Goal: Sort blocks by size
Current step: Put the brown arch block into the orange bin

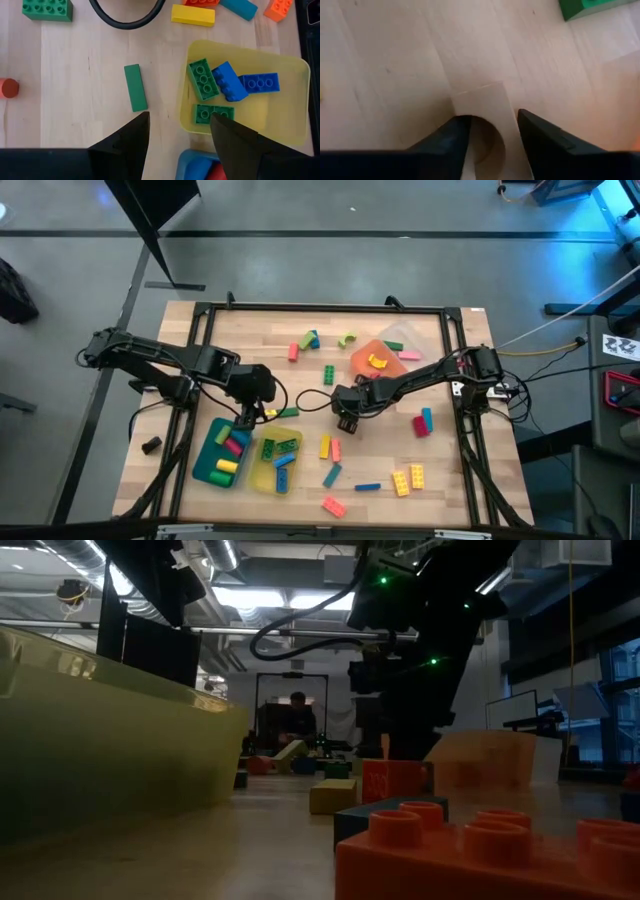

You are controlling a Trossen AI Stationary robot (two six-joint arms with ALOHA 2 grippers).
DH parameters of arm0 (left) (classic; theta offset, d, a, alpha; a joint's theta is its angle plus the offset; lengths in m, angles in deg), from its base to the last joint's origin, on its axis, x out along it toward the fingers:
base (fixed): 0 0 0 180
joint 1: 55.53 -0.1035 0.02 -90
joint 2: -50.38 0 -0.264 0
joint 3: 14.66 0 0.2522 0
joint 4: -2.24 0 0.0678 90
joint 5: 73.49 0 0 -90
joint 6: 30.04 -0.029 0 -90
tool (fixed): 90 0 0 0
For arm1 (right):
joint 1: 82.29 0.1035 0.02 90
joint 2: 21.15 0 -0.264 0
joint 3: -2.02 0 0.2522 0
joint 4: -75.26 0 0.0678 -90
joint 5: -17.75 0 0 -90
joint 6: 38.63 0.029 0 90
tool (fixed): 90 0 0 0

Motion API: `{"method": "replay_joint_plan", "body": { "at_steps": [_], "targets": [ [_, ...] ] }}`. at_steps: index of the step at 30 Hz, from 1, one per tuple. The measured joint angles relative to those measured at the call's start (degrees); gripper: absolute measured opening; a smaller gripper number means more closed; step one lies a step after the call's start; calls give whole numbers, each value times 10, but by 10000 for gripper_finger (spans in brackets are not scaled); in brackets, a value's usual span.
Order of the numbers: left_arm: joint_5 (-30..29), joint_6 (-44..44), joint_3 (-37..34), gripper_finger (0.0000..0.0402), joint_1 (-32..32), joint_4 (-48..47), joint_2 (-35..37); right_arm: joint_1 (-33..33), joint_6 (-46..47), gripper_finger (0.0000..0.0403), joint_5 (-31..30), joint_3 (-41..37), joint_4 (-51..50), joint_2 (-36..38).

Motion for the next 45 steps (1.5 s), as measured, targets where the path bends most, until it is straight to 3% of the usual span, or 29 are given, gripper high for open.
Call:
{"method": "replay_joint_plan", "body": {
  "at_steps": [7, 18, 23, 28, 34, 37, 45],
  "targets": [
    [0, 0, 0, 194, 0, 0, 0, 0, 0, 57, 18, 3, -3, 2],
    [0, -4, 0, 194, 0, 7, 0, 0, -17, 69, 40, 66, -89, -1],
    [0, -4, 0, 194, 0, 25, 0, 0, -52, 52, 33, 108, -157, -1],
    [-20, -4, 0, 194, 0, 43, 0, -3, -95, 53, -23, 176, -287, -1],
    [-46, -3, 0, 194, 0, 66, 0, -23, -106, 57, -156, 235, -453, 2],
    [-49, -2, 0, 194, 0, 63, 0, -42, -106, 51, -187, 230, -482, 14],
    [-72, -1, 0, 194, 0, 83, -5, -113, -106, 69, -190, 148, -483, 75]
  ]
}}
